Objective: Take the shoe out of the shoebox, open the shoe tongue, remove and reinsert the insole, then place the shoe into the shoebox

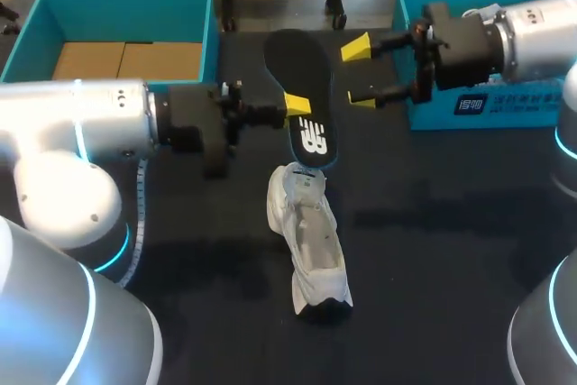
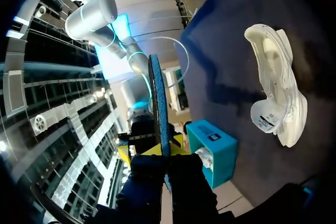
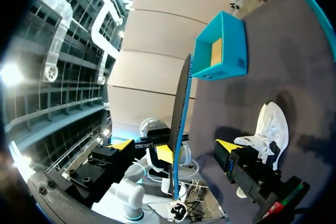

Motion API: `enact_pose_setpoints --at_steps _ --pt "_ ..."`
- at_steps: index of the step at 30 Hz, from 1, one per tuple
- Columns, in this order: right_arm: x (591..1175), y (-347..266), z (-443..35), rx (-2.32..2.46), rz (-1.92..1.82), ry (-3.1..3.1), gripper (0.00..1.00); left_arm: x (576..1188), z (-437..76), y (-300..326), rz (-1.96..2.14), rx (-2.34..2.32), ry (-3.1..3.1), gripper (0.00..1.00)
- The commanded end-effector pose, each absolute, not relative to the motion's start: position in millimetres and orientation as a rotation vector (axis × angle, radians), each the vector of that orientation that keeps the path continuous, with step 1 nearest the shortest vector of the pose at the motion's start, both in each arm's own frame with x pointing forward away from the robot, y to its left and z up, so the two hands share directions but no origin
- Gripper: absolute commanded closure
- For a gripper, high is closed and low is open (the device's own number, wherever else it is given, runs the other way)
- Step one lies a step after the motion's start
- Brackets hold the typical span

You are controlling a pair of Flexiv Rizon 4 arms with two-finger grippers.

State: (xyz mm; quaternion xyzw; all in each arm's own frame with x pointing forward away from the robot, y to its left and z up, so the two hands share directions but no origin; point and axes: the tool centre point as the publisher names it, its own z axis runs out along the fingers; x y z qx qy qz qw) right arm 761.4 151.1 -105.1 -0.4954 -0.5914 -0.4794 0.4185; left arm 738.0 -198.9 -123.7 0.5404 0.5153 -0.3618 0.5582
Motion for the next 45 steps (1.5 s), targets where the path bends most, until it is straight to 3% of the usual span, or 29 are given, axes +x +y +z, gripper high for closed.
enact_pose_setpoints --at_steps 1,4,17,22,26,34,45 --pt "768 161 -110 -1.237 -1.204 -1.476 0.03 740 -126 -208 -0.826 1.261 1.229 1.00" --pt "770 166 -112 -1.239 -1.196 -1.467 0.21 744 -127 -210 -0.820 1.256 1.231 1.00" --pt "775 176 -119 -1.243 -1.174 -1.430 0.37 750 -129 -221 -0.822 1.277 1.208 1.00" --pt "775 176 -122 -1.247 -1.169 -1.418 0.57 752 -129 -222 -0.820 1.275 1.203 1.00" --pt "776 176 -125 -1.243 -1.166 -1.409 0.62 753 -132 -223 -0.821 1.281 1.206 1.00" --pt "779 176 -129 -1.239 -1.166 -1.392 0.58 753 -135 -225 -0.821 1.287 1.208 1.00" --pt "780 173 -129 -1.248 -1.162 -1.383 0.77 752 -137 -226 -0.827 1.289 1.211 1.00"
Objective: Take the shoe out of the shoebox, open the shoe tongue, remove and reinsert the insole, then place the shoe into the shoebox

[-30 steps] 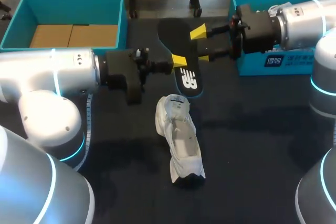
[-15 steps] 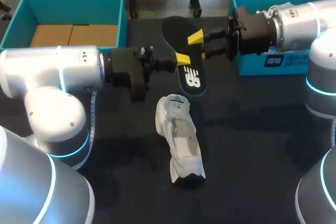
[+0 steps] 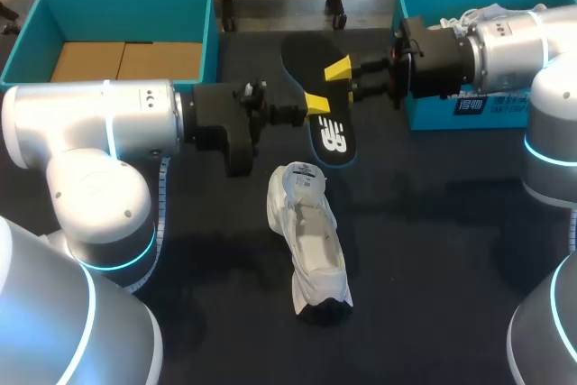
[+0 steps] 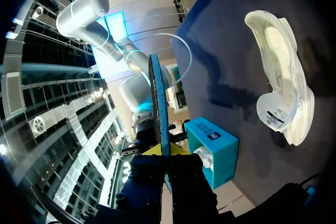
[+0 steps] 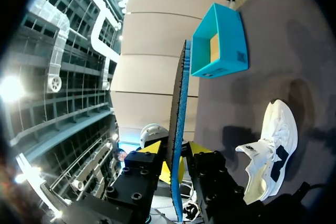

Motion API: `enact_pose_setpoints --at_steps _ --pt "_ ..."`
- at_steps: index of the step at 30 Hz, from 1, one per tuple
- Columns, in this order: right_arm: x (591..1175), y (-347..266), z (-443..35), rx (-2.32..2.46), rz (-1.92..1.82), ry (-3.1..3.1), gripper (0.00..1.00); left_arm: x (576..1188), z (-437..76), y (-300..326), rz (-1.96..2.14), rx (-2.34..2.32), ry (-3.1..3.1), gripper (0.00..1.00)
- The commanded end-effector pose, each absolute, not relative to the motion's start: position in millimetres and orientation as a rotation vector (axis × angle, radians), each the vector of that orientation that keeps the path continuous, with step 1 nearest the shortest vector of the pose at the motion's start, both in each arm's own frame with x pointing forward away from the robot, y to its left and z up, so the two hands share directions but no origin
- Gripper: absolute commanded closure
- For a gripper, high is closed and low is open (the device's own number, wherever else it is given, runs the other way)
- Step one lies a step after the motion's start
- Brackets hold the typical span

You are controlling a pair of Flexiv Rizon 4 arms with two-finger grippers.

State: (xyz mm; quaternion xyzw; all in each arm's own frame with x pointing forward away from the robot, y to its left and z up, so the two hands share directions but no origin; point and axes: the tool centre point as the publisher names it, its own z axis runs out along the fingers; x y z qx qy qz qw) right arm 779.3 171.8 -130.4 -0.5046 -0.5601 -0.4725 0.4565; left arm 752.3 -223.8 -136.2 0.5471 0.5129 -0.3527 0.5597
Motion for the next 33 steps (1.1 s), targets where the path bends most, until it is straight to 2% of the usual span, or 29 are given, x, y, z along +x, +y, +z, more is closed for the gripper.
enact_pose_setpoints --at_steps 1,8,9,10,18,20,21,22,33 --pt "780 173 -130 -1.248 -1.162 -1.381 0.76 752 -137 -226 -0.827 1.289 1.211 1.00" --pt "782 173 -132 -1.254 -1.158 -1.359 0.77 752 -137 -226 -0.827 1.289 1.211 1.00" --pt "782 173 -132 -1.252 -1.155 -1.359 0.94 752 -137 -226 -0.827 1.289 1.211 1.00" --pt "782 173 -132 -1.252 -1.155 -1.359 1.00 752 -137 -226 -0.827 1.289 1.211 1.00" --pt "784 174 -135 -1.250 -1.151 -1.352 1.00 752 -137 -226 -0.827 1.289 1.211 1.00" --pt "784 174 -135 -1.248 -1.151 -1.352 1.00 752 -137 -225 -0.827 1.289 1.212 0.62" --pt "784 174 -135 -1.247 -1.152 -1.353 1.00 752 -137 -223 -0.829 1.288 1.217 0.03" --pt "784 174 -135 -1.246 -1.154 -1.353 1.00 752 -137 -221 -0.832 1.287 1.222 0.00" --pt "782 166 -158 -1.250 -1.169 -1.329 1.00 748 -126 -151 -0.860 1.368 1.417 0.00"
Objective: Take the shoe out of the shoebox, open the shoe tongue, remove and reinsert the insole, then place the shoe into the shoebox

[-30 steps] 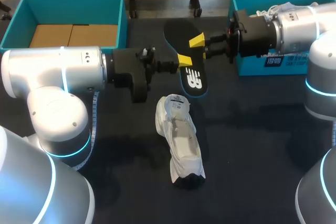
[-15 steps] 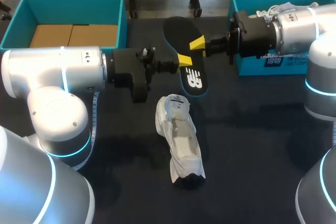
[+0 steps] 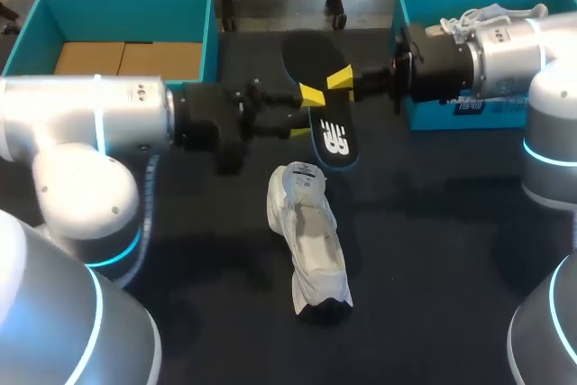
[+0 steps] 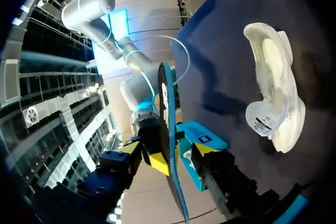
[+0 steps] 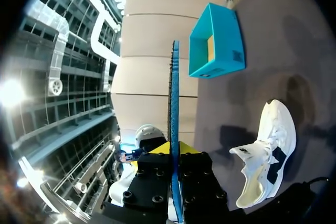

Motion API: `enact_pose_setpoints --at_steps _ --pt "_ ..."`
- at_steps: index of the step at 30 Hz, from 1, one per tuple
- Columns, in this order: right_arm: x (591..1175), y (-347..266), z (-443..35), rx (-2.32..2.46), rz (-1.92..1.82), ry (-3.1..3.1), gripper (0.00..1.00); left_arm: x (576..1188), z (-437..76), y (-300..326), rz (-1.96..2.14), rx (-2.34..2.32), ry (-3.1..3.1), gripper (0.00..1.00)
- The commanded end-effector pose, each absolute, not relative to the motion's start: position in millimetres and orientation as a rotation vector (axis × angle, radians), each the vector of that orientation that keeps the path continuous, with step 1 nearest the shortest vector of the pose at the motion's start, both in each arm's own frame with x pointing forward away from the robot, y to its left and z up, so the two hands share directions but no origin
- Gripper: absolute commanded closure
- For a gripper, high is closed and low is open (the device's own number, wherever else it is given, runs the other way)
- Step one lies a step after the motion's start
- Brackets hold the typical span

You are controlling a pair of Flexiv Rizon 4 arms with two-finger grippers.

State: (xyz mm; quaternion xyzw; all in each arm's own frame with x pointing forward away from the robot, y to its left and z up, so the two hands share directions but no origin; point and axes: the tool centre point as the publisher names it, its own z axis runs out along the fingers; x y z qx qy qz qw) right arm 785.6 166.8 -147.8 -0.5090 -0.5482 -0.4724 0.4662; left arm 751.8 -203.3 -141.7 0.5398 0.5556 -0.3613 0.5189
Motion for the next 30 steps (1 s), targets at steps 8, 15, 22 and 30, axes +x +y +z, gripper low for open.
enact_pose_setpoints --at_steps 8,15,22,30 --pt "779 167 -183 -1.284 -1.145 -1.280 1.00 768 -115 -111 -0.756 1.580 1.627 0.00" --pt "778 166 -186 -1.303 -1.149 -1.280 1.00 774 -111 -108 -0.670 1.645 1.622 0.00" --pt "778 166 -186 -1.303 -1.149 -1.280 1.00 774 -111 -108 -0.670 1.645 1.622 0.00" --pt "778 166 -186 -1.303 -1.149 -1.280 1.00 790 -85 -108 -0.651 1.663 1.684 0.00"
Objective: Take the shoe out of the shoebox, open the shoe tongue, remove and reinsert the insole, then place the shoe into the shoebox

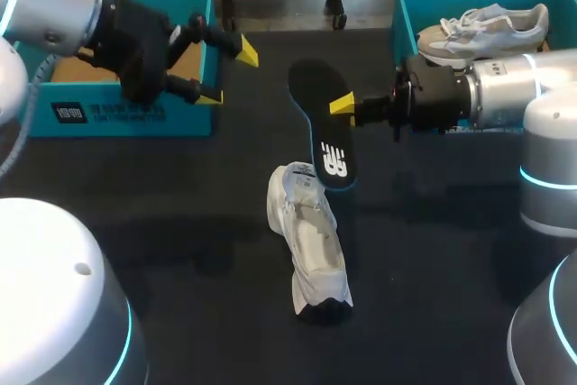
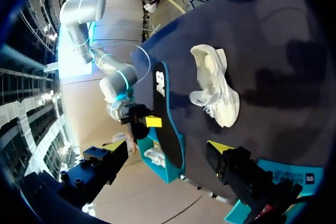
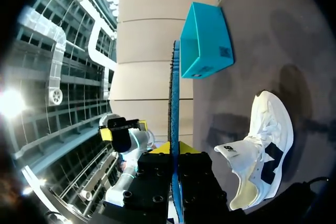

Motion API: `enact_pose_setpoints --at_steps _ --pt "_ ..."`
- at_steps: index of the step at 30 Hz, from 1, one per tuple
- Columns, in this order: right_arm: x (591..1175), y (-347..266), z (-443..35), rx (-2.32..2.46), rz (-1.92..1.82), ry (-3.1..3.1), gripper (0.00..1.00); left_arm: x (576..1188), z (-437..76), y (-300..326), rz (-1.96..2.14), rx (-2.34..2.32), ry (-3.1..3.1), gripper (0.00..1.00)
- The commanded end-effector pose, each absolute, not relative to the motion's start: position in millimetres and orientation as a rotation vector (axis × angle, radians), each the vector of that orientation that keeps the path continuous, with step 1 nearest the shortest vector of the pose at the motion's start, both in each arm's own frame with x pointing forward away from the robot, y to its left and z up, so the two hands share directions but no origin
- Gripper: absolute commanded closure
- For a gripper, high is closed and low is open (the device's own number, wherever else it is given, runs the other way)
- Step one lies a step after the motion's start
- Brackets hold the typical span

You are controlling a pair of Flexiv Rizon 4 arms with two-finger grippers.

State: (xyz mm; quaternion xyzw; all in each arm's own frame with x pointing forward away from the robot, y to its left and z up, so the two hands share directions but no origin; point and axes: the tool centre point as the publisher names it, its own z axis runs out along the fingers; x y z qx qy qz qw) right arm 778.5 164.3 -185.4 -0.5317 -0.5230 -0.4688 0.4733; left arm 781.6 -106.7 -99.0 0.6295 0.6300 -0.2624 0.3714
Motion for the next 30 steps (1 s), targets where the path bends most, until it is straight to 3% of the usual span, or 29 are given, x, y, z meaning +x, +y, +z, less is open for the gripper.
enact_pose_setpoints --at_steps 1,30 --pt "778 166 -186 -1.303 -1.149 -1.280 1.00 793 -83 -109 -0.607 1.687 1.688 0.00" --pt "778 166 -186 -1.303 -1.149 -1.280 1.00 831 -71 -173 -0.332 2.161 2.010 0.00"
